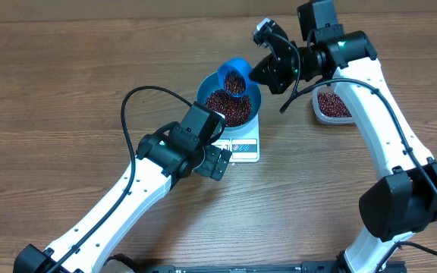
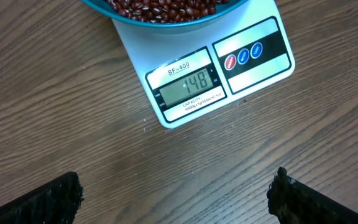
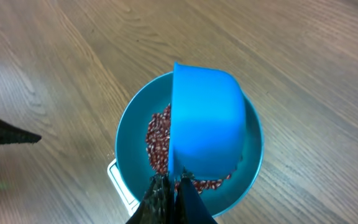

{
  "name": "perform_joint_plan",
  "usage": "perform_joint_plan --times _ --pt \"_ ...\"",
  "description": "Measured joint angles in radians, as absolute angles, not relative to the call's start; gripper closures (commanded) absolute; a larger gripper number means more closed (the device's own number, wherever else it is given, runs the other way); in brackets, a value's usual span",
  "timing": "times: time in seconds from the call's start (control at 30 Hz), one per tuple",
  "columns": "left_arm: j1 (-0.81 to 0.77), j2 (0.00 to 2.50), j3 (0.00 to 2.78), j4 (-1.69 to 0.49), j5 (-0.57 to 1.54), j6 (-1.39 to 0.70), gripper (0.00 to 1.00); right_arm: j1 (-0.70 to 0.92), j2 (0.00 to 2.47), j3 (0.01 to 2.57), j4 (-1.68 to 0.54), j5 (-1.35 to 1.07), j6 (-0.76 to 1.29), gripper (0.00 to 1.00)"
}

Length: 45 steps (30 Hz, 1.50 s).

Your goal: Scoop item into bowl and weigh 150g on scale

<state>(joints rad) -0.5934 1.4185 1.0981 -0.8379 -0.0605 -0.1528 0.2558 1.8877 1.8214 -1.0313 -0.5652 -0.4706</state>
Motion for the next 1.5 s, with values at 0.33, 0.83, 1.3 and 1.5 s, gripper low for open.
perform_joint_plan --times 0.33,0.83,1.3,1.5 --pt "-0.593 1.419 1.098 -0.838 -0.060 -0.153 0.01 0.256 1.888 1.821 -1.018 -0.580 -0.484 0.96" --pt "-0.593 1.419 1.098 -0.838 -0.060 -0.153 0.01 0.256 1.888 1.821 -1.014 -0.580 -0.471 0.96" --pt "-0.593 1.419 1.098 -0.838 -0.060 -0.153 0.00 0.256 1.888 1.821 -1.014 -0.580 -0.469 0.96" --pt "-0.593 1.419 1.098 -0.838 -0.060 -0.153 0.01 0.256 1.888 1.821 -0.984 -0.580 -0.437 0.96"
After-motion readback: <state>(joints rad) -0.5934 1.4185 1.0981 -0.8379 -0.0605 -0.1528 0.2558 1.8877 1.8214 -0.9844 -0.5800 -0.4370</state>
